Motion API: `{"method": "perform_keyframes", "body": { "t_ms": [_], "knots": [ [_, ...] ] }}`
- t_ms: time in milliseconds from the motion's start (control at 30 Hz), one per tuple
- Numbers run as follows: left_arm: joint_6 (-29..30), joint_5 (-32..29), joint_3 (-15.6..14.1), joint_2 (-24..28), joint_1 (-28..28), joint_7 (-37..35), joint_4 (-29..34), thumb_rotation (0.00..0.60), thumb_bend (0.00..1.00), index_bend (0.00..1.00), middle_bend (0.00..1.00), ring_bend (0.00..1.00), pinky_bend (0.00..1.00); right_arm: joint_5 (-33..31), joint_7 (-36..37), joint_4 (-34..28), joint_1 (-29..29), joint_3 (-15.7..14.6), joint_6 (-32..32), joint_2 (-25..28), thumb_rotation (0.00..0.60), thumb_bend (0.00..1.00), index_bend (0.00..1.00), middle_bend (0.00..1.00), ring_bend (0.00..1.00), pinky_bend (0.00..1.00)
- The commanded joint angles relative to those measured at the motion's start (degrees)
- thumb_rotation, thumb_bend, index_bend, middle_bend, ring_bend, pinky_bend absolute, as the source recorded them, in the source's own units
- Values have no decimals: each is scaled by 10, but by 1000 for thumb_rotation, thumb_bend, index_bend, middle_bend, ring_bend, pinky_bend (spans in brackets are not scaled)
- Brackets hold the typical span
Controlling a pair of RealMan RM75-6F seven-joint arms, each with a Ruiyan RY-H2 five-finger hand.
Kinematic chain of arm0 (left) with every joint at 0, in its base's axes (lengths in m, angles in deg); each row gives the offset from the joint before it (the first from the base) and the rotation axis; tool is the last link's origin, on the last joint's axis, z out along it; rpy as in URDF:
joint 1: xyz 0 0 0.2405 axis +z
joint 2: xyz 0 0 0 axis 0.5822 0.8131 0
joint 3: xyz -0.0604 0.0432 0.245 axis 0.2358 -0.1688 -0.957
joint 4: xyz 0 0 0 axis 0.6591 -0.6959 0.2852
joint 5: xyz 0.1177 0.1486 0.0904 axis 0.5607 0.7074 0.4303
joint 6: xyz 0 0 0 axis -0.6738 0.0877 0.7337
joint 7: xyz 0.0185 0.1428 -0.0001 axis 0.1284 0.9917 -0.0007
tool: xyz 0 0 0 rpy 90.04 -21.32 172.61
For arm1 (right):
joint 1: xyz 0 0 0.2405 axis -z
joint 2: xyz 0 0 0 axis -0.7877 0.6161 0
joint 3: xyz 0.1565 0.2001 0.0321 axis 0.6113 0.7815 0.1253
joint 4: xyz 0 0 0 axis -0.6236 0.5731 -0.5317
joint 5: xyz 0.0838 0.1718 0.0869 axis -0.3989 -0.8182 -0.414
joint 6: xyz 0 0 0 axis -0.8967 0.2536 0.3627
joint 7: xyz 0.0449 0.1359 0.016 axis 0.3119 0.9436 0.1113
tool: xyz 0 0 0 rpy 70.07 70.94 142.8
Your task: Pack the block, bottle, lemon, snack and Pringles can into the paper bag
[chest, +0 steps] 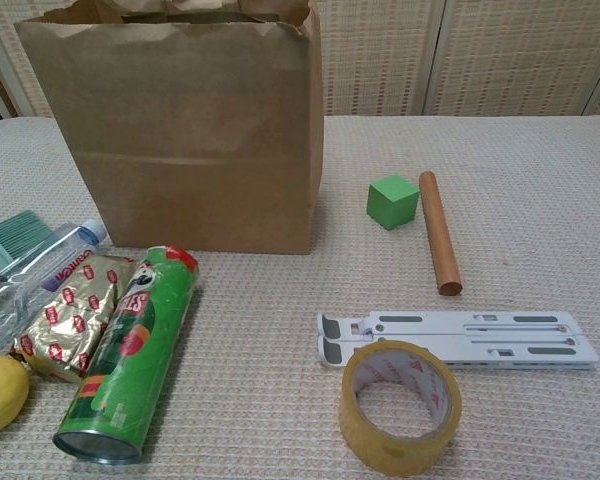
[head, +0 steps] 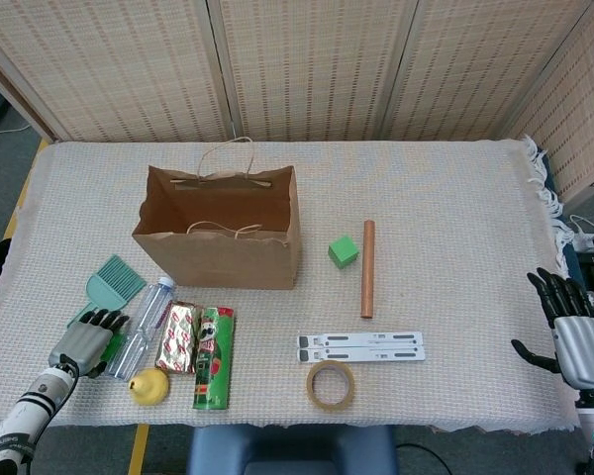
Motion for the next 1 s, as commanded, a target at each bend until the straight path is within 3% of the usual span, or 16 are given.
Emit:
{"method": "perform_keyframes", "body": {
  "t_ms": [33,100,233,300,500,600,667,767,867,967,1000],
  "knots": [
    [7,-5,-2,-8,-1,3,-10,600,433,232,114,149,367,0,0,-1,0,0,-1,0,600,92,0,0,0,33],
    [19,-4,-3,-13,3,2,-17,600,503,394,305,322,537,-1,0,-1,0,0,-1,0,600,92,0,0,0,33],
    [29,-5,-9,-10,6,5,-19,600,597,563,556,565,750,-1,-1,-2,0,0,-1,0,600,92,0,0,0,33],
    [37,-3,-10,-4,8,6,-16,600,615,611,613,613,793,-1,-1,-2,0,0,-1,0,600,92,0,0,0,33],
    [110,10,16,26,24,-23,4,600,622,637,628,626,792,-2,-1,-2,0,0,0,0,600,92,0,0,0,33],
    [193,-2,65,22,45,-69,2,600,622,642,629,626,784,-3,-1,-3,0,1,0,0,600,91,0,0,0,33],
    [260,-17,116,2,59,-125,-2,600,622,643,629,626,779,-3,-1,-3,0,1,0,0,600,92,0,0,0,33],
    [303,-53,193,-13,64,-224,17,600,622,642,630,626,775,-3,-1,-4,0,1,0,0,600,92,0,0,0,33],
    [279,-143,281,-4,62,-334,98,600,622,642,630,626,768,-3,-1,-5,0,0,-1,0,600,92,0,0,0,33],
    [216,-254,366,25,49,-415,181,600,622,642,629,626,761,-3,-2,-5,0,0,-1,0,600,91,0,0,0,33],
    [200,-273,382,32,41,-424,192,600,622,642,629,626,761,-3,-3,-6,0,0,-1,0,600,92,0,0,0,33]
  ]
}}
